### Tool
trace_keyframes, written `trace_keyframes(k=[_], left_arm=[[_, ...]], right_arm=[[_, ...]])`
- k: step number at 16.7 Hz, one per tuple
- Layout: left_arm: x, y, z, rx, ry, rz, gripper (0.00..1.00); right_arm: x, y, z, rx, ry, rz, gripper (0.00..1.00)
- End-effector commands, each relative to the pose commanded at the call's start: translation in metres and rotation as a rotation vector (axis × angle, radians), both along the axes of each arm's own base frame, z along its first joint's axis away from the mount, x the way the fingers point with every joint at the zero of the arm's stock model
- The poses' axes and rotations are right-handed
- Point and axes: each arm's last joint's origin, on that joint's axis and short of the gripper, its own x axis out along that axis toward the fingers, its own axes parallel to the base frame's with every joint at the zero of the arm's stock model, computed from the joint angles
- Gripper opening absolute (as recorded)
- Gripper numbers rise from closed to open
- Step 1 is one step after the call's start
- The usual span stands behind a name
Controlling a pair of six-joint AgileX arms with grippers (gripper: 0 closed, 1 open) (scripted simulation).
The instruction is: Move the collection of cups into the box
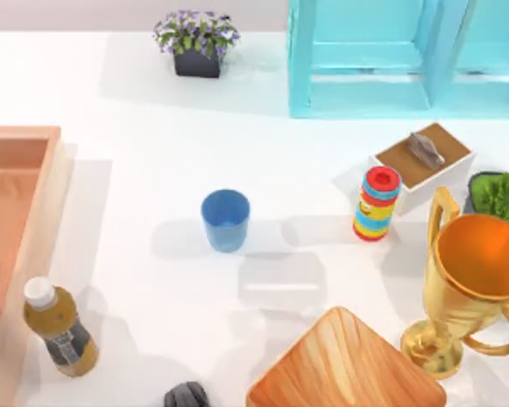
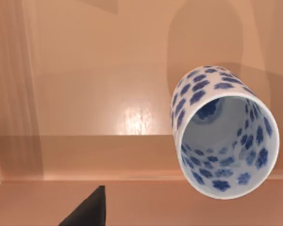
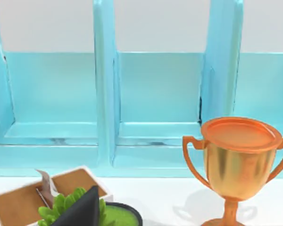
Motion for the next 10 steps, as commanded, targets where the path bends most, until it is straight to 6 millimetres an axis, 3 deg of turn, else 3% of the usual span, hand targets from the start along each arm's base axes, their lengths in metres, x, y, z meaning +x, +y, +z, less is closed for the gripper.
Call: trace_keyframes(k=[4, 10], left_arm=[[0.002, 0.001, 0.01, -0.001, 0.001, 0.0, 1.0], [0.003, 0.002, 0.081, 0.0, 0.001, 0.002, 1.0]], right_arm=[[0.0, 0.0, 0.0, 0.0, 0.0, 0.0, 1.0], [0.0, 0.0, 0.0, 0.0, 0.0, 0.0, 1.0]])
